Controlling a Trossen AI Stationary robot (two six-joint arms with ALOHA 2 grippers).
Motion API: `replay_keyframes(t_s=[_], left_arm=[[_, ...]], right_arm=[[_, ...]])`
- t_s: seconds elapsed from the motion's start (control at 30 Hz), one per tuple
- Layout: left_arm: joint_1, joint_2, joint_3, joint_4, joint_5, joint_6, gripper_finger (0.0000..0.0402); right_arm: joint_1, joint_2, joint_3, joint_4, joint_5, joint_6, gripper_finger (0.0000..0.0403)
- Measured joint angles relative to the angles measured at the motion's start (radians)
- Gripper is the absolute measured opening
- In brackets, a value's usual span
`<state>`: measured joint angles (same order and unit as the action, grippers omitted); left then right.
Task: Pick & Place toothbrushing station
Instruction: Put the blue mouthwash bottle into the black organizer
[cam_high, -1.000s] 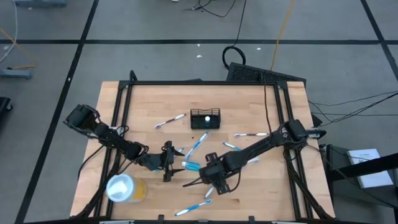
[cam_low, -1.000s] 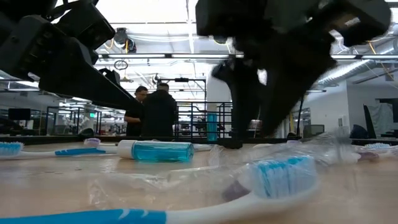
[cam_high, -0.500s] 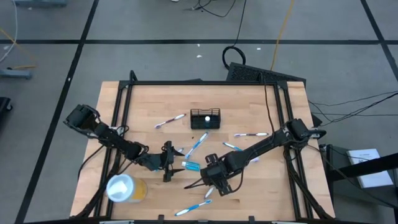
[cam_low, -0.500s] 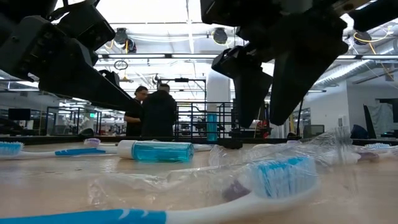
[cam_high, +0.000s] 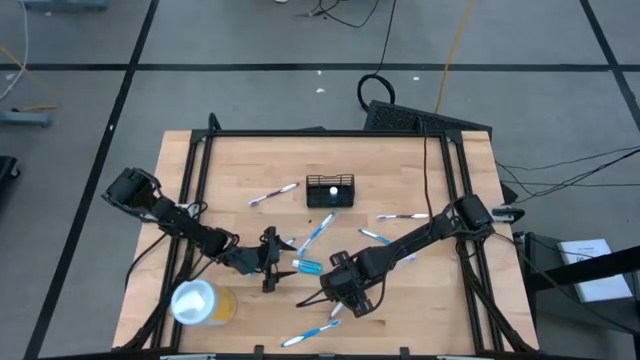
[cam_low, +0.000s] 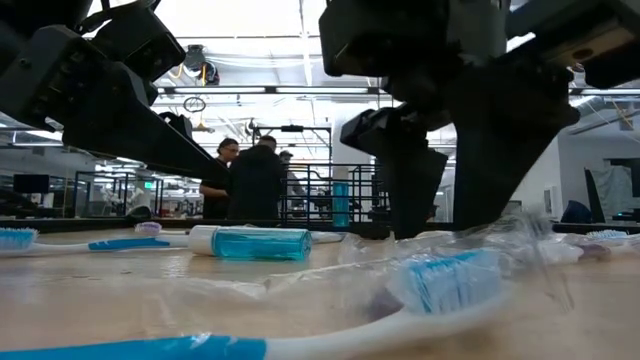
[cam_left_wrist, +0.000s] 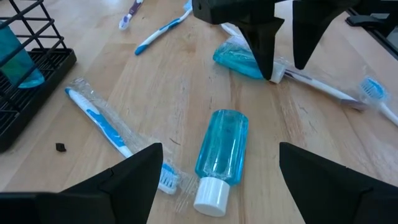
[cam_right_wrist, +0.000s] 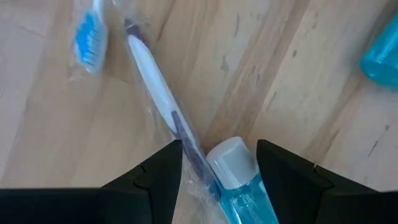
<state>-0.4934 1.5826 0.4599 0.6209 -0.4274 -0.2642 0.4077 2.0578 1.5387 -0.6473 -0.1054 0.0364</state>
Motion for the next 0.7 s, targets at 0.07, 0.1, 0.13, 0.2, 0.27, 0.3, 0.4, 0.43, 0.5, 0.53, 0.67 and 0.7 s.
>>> replay_keyframes(t_s=[0.07,0.1,0.13,0.2,0.27,0.3,0.4,0.43,0.5,0.53,0.67,0.7], left_arm=[[0.000,0.000,0.000,0.000,0.000,0.000,0.0326],[0.000,0.000,0.000,0.000,0.000,0.001,0.0326],[0.000,0.000,0.000,0.000,0.000,0.000,0.0326],[0.000,0.000,0.000,0.000,0.000,0.001,0.0326],[0.000,0.000,0.000,0.000,0.000,0.001,0.0326],[0.000,0.000,0.000,0.000,0.000,0.001,0.0326],[0.000,0.000,0.000,0.000,0.000,0.002,0.0326],[0.000,0.000,0.000,-0.001,0.000,0.003,0.0326],[0.000,0.000,0.000,-0.002,0.000,0.007,0.0326],[0.000,0.000,0.000,-0.002,-0.001,0.007,0.0326],[0.000,0.000,0.000,-0.005,-0.001,0.007,0.0326],[0.000,0.000,0.000,-0.005,-0.001,0.007,0.0326]], right_arm=[[0.000,0.000,0.000,0.000,0.003,-0.008,0.0189],[0.000,0.000,0.000,0.000,0.006,-0.014,0.0184],[0.000,0.000,0.000,0.000,0.015,-0.019,0.0179],[0.000,0.000,0.000,0.000,0.030,-0.023,0.0163],[0.000,0.000,0.000,0.000,0.031,-0.026,0.0146],[0.000,0.000,0.000,-0.001,0.031,-0.030,0.0136],[0.000,0.002,0.001,0.001,0.049,-0.038,0.0106],[0.000,0.004,0.001,0.002,0.055,-0.043,0.0094],[0.000,0.005,0.003,0.000,0.057,-0.048,0.0067],[0.000,0.005,0.003,-0.003,0.059,-0.048,0.0051],[-0.002,0.013,-0.001,-0.017,0.112,-0.054,0.0006],[-0.006,0.013,-0.001,-0.017,0.131,-0.056,0.0006]])
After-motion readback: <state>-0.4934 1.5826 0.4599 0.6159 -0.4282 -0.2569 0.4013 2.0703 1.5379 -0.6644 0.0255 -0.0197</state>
